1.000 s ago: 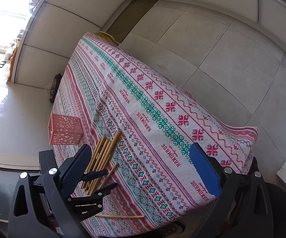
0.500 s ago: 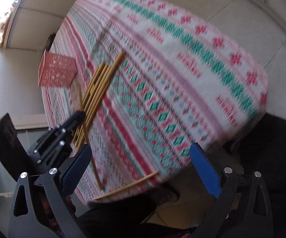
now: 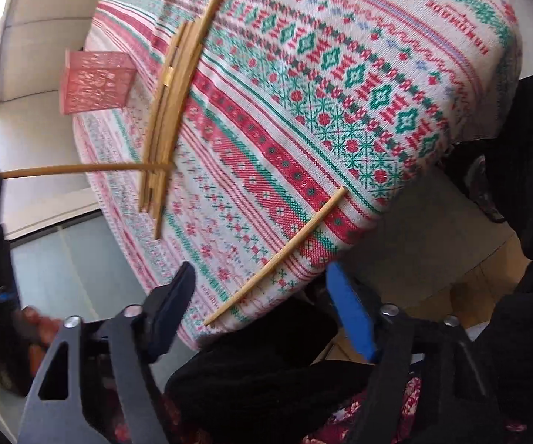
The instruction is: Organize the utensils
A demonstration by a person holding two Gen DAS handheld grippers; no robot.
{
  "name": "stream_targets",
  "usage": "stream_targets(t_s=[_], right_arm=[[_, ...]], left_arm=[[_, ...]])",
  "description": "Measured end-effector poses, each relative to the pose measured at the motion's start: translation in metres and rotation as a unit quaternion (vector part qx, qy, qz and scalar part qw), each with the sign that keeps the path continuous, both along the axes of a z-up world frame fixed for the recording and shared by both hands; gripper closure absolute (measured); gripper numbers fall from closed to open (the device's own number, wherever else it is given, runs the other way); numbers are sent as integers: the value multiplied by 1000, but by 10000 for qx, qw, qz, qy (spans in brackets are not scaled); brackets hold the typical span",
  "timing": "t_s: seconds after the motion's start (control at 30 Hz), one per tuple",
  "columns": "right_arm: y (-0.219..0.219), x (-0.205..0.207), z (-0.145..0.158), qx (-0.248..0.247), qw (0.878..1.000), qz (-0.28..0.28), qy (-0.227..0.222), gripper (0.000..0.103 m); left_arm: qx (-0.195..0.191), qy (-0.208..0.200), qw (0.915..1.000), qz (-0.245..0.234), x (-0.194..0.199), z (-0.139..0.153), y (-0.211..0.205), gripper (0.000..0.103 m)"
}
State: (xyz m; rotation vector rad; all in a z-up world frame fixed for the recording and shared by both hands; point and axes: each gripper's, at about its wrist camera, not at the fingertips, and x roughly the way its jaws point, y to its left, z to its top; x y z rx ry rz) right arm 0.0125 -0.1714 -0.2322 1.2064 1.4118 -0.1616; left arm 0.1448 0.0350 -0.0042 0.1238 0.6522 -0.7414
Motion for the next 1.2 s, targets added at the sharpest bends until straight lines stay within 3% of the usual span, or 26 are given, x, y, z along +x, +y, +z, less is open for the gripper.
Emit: stream_targets(t_s=[0.1,0.2,0.27,0.6,0.67,0.77,0.87,1.07,1.2], right_arm=[[9,13,-13,-187,9992,73,342,51],[10,23,-5,-511,9984,114,230,58],[11,30,-6,-599,9975,219,306,67],[29,96,-9,-1228,9846,1025,711,70],[36,108,-5,-1630,9739,1396,735,82],[48,115,-4,-1991,9629,1723,584,87],[53,123,-7,-2059,9640,1645,364,91],[9,137,12,-2783,9440,1770,-57,93],[-14,157,10,-2601,9514,1645,-139,92]], left_arm=[[-177,-73,9998,88,0,9,8,98],[-364,-186,9991,108,-3,18,12,98],[-432,-270,9986,102,-7,23,13,98],[-647,-406,9968,254,-11,30,20,98],[-696,-463,9961,293,-13,33,23,98],[-764,-495,9952,370,-14,35,30,98],[-817,-503,9943,463,-12,36,36,98],[-878,-503,9933,557,-11,36,40,98],[-874,-497,9932,588,-10,35,40,98]])
